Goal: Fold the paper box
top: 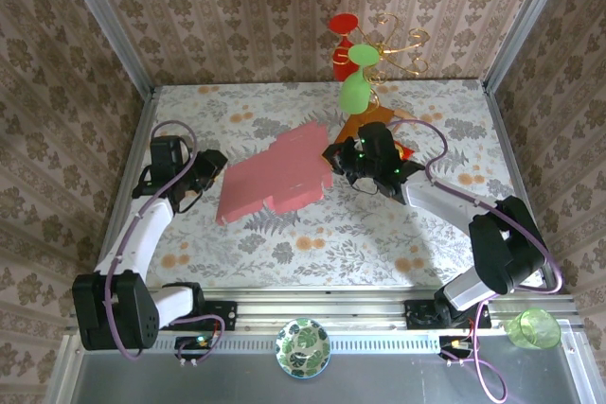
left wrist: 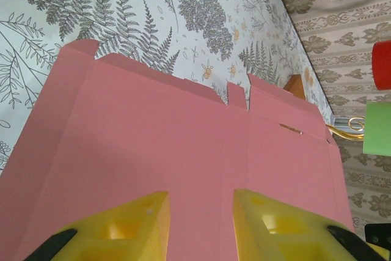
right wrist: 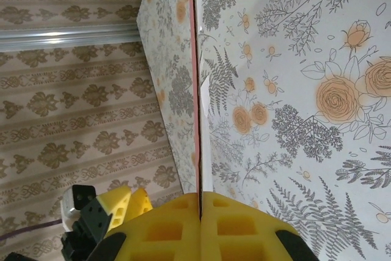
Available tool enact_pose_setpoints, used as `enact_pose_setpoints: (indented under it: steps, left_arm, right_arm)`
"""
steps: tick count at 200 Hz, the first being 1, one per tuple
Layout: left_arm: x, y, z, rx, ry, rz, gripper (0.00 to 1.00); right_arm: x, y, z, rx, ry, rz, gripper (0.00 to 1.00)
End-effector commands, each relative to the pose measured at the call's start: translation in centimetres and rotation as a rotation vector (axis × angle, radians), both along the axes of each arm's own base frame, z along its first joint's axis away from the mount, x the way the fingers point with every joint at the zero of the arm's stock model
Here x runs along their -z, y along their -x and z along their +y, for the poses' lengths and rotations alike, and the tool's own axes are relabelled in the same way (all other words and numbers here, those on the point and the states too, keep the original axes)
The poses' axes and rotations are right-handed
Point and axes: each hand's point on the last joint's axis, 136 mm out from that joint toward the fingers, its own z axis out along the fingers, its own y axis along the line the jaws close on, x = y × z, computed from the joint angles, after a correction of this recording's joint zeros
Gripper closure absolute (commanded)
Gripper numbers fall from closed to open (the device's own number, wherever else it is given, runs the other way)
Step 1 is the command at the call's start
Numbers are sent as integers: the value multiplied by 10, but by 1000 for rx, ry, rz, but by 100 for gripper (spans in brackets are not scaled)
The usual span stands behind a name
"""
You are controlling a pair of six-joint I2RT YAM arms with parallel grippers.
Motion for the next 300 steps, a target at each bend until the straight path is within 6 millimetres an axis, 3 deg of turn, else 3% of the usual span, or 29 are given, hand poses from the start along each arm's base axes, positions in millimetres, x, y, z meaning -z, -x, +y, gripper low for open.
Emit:
enact_pose_setpoints:
  steps: [1, 90, 122, 126, 159, 181, 224, 251, 277, 300]
  left_arm:
    - [-5, -3, -7, 45, -1, -16, 67]
    - [-5, -12, -28, 102, -3, -20, 67]
    - [7, -7, -27, 121, -34, 29, 67]
    - [10, -6, -27, 124, -39, 37, 67]
    - [38, 0, -32, 171, -61, 98, 67]
    - [50, 0, -47, 219, -67, 115, 68]
    - [61, 8, -118, 362, -33, 123, 69]
    - [58, 18, -149, 397, 13, 114, 70]
    - [46, 18, -154, 397, 58, 84, 69]
    - [31, 14, -136, 360, 57, 64, 68]
  right_arm:
    - [-25, -2, -8, 51, -24, -74, 100]
    - [-30, -1, -14, 71, -13, -93, 100]
    - [-36, 1, -23, 105, -1, -110, 100]
    - [-49, 5, -25, 111, -12, -131, 100]
    - [-79, 30, -34, 143, -13, -107, 100]
    - [-99, 52, -36, 171, -2, -93, 100]
    - [-139, 70, -29, 197, -56, -159, 100]
    - [-169, 72, -15, 215, -95, -233, 100]
    - [-179, 65, -1, 256, -90, -276, 100]
    - [-167, 50, 13, 338, -103, -295, 100]
